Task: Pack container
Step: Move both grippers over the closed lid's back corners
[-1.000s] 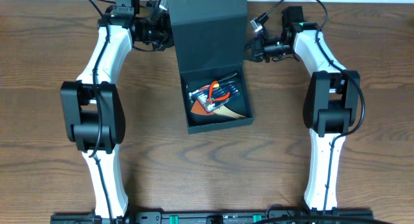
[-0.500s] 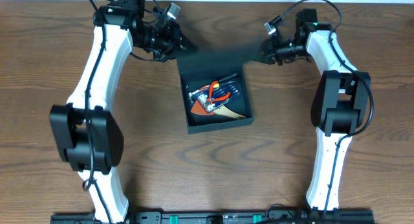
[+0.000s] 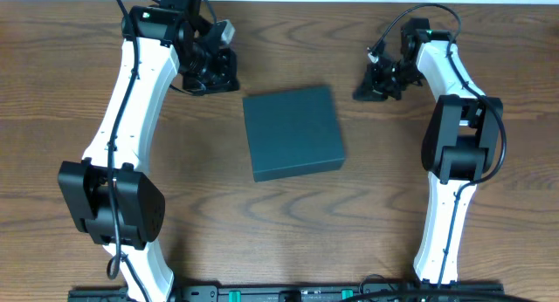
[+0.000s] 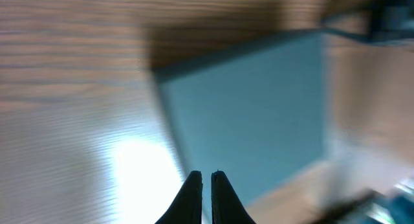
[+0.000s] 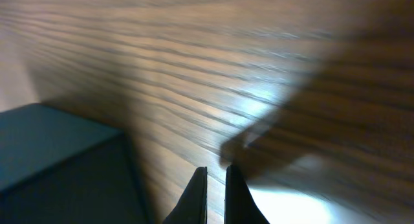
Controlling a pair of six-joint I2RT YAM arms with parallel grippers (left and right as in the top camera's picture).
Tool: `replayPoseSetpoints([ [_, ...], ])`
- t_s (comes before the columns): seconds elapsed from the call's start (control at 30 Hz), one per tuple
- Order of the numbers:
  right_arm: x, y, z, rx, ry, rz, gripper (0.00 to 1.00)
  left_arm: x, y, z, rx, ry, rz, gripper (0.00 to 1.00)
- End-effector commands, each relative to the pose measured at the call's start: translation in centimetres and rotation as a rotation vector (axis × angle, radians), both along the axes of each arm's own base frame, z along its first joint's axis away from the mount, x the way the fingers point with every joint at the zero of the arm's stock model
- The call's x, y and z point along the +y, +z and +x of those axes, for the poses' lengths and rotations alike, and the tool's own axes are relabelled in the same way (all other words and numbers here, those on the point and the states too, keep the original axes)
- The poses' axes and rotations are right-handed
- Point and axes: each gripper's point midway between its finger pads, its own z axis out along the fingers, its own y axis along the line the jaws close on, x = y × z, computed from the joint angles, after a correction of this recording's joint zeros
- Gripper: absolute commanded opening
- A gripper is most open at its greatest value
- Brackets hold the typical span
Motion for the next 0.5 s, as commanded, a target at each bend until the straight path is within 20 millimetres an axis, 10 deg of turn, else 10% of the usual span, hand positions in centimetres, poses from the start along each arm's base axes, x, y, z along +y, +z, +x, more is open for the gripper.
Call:
replayPoseSetpoints([
  [0.0, -1.0, 5.3, 1.2, -0.154, 0.043, -0.155, 0.01, 4.5, -1.1, 0.7, -0.040, 0.037, 0.265, 0.06],
  [0.47, 1.4, 21.6, -4.1, -0.432, 0.123, -0.437, 0.01, -0.5, -1.5, -2.2, -0.034, -0.122, 0.368, 0.06],
])
